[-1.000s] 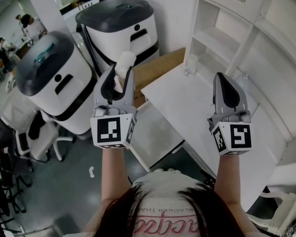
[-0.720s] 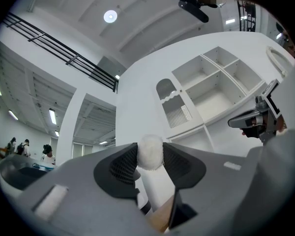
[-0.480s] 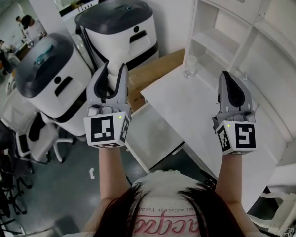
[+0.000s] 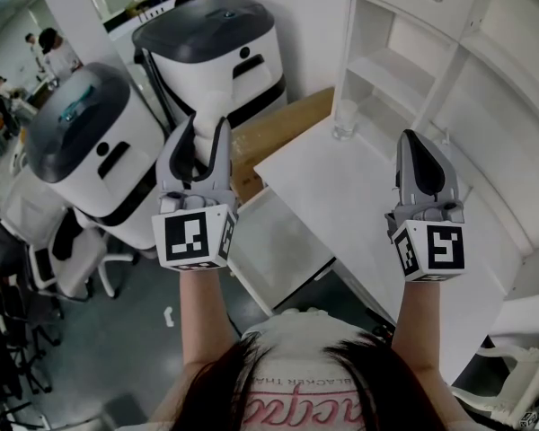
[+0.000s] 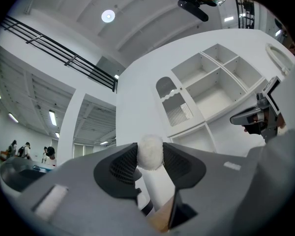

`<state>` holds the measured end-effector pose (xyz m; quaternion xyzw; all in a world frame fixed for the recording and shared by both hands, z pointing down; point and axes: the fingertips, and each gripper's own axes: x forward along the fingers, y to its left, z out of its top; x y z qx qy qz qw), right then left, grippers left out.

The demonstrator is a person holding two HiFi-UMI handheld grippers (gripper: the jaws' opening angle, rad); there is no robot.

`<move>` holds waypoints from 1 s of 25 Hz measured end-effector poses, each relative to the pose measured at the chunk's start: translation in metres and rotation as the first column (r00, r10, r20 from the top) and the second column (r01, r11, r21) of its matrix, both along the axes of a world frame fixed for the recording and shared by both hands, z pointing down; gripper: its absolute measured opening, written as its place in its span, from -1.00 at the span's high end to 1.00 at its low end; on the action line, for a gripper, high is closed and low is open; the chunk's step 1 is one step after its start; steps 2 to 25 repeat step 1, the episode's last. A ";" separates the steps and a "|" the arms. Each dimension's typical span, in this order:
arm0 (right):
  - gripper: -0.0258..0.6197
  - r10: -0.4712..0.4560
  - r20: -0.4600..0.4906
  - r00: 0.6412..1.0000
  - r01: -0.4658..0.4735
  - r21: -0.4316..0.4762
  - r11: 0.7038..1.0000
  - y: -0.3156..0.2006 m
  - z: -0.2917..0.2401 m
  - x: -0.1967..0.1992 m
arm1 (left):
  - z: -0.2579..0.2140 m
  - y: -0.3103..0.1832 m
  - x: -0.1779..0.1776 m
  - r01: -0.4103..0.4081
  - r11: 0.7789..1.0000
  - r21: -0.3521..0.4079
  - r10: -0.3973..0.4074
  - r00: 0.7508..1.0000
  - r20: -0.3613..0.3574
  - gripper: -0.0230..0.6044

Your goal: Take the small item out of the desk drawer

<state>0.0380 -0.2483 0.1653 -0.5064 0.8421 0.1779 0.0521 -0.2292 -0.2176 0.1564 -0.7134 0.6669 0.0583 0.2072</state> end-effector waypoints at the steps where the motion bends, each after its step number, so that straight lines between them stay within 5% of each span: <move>1: 0.92 0.000 -0.002 1.000 0.000 -0.001 1.000 -0.001 0.001 0.000 | 0.000 -0.001 0.000 0.001 1.000 -0.001 -0.001 1.000 0.000 0.37; 25: 0.92 0.000 -0.002 1.000 0.000 -0.001 1.000 -0.001 0.001 0.000 | 0.000 -0.001 0.000 0.001 1.000 -0.001 -0.001 1.000 0.000 0.37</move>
